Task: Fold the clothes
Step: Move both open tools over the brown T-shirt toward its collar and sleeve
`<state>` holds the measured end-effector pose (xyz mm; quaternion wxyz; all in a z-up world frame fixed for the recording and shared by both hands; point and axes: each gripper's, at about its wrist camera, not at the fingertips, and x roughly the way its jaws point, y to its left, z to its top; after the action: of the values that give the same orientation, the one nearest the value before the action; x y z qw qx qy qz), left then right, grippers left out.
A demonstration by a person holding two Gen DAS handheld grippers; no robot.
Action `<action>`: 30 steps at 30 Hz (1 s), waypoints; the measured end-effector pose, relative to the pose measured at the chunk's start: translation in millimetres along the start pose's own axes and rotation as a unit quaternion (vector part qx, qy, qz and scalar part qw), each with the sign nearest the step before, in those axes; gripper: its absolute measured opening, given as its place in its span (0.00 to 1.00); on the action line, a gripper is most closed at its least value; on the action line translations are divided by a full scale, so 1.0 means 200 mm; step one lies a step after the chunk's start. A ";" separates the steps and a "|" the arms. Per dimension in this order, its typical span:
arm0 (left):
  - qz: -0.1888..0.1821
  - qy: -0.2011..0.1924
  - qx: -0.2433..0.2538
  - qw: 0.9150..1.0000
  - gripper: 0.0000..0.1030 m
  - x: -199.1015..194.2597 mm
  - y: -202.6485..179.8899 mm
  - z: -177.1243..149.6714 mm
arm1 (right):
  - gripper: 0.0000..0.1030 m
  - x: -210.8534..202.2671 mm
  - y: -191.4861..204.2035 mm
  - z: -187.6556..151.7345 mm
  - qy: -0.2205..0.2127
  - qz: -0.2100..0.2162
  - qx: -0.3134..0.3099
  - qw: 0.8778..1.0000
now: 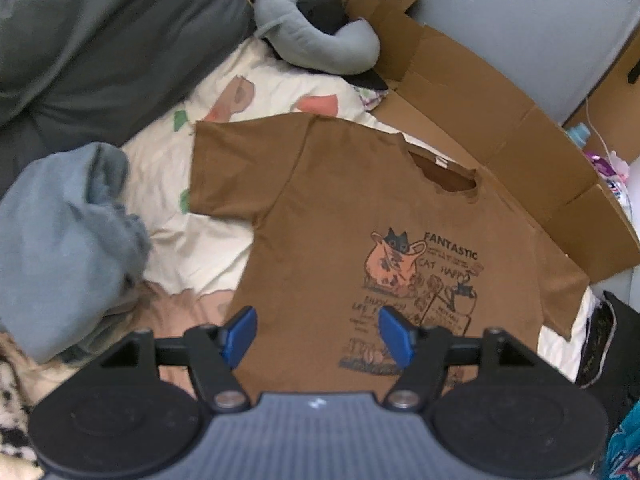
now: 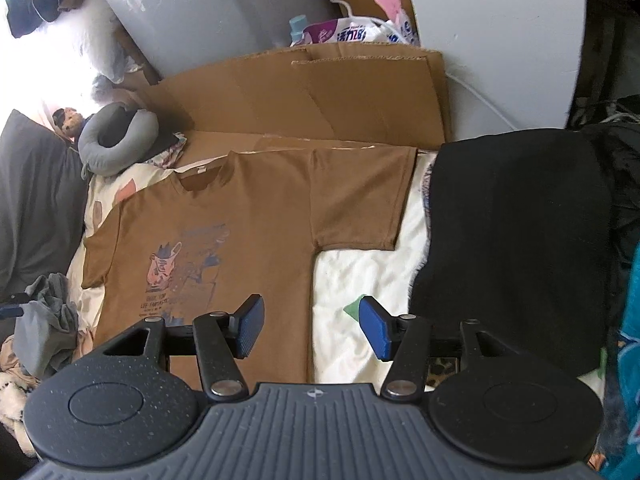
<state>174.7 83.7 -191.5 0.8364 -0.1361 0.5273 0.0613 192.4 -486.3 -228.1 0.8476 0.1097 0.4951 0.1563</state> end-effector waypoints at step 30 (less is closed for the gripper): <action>-0.052 -0.038 0.119 0.991 0.62 0.85 -0.63 -0.07 | 0.58 0.96 0.01 0.07 0.001 0.009 -0.098 0.995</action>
<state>267.3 -48.8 -330.2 0.8684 -0.0602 0.4906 -0.0401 292.3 -413.1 -374.4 0.8524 0.0303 0.4771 0.2117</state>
